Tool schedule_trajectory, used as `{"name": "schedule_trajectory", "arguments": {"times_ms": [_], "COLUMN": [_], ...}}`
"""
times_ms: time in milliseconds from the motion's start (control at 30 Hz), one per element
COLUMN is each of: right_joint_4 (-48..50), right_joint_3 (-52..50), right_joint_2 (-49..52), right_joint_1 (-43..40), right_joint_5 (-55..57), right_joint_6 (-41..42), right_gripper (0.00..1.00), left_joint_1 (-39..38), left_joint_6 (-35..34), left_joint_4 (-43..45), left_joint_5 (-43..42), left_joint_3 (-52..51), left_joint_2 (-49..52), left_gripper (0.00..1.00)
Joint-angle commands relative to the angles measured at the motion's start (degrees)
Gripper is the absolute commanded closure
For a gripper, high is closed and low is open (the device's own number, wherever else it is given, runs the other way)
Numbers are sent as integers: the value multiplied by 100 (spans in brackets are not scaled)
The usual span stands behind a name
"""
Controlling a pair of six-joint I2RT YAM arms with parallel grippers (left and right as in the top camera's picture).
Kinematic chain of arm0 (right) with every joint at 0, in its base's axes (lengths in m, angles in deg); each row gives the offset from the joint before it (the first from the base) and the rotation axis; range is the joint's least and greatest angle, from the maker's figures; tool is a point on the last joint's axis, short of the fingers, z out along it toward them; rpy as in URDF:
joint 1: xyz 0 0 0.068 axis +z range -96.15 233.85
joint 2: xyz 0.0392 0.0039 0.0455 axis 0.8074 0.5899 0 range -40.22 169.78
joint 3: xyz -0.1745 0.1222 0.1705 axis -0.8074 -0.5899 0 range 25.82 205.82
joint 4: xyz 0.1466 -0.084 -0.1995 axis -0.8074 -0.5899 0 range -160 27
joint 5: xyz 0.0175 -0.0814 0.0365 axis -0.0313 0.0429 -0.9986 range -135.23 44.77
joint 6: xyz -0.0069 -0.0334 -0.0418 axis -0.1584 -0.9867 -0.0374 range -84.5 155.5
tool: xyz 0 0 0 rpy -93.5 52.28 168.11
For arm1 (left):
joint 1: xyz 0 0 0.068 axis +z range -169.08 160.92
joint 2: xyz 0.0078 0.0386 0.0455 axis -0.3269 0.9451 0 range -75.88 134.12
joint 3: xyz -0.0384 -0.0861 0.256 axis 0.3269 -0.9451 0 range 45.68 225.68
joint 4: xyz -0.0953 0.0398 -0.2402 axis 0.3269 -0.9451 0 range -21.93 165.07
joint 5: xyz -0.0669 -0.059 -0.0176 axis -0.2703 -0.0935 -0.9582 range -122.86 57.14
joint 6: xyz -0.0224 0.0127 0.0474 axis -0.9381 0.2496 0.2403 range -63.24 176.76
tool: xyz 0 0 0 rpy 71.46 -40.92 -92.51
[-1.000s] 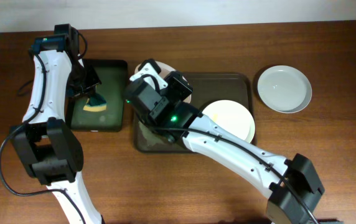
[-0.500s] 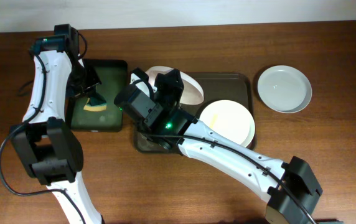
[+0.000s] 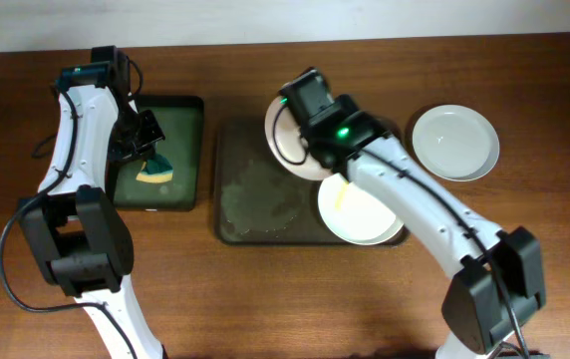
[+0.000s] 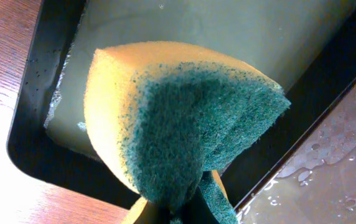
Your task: Clean dirty plates on tray and stack at the side
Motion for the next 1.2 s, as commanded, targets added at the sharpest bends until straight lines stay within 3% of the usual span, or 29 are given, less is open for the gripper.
{"name": "schedule_trajectory", "arguments": {"times_ms": [0, 67, 167, 400, 533, 700, 800, 933, 1000, 1167], "right_joint_4": [-247, -282, -297, -807, -822, -601, -503, -575, -623, -1174], "right_joint_3": [98, 98, 98, 96, 96, 96, 96, 98, 98, 98], "right_joint_2": [-234, -234, -223, -52, 199, 584, 778, 798, 758, 417], "right_joint_1": [-826, -1453, -2570, -4741, -5283, -5370, -5366, -5366, -5366, -5115], "right_joint_5": [-1143, -1755, -2979, -3084, -3086, -3082, -3086, -3501, -4065, -5176], "right_joint_6": [1287, 2002, 2044, 2044, 2046, 2046, 2044, 1928, 1797, 1784], "right_gripper": [96, 96, 96, 96, 96, 95, 84, 38, 31, 30], "left_joint_1": [17, 17, 20, 17, 17, 17, 17, 17, 17, 17], "left_joint_6": [109, 109, 111, 109, 109, 109, 111, 111, 109, 111], "left_joint_4": [4, 7, 9, 26, 83, 83, 92, 114, 140, 138], "left_joint_5": [-61, -61, -61, -61, -61, -59, -59, -61, -61, -61], "left_joint_3": [-11, -11, -11, -11, -11, -11, -11, -11, -11, -11], "left_joint_2": [-216, -216, -216, -216, -216, -216, -216, -216, -216, -216], "left_gripper": [100, 100, 100, 100, 100, 100, 100, 100, 100, 100]}}
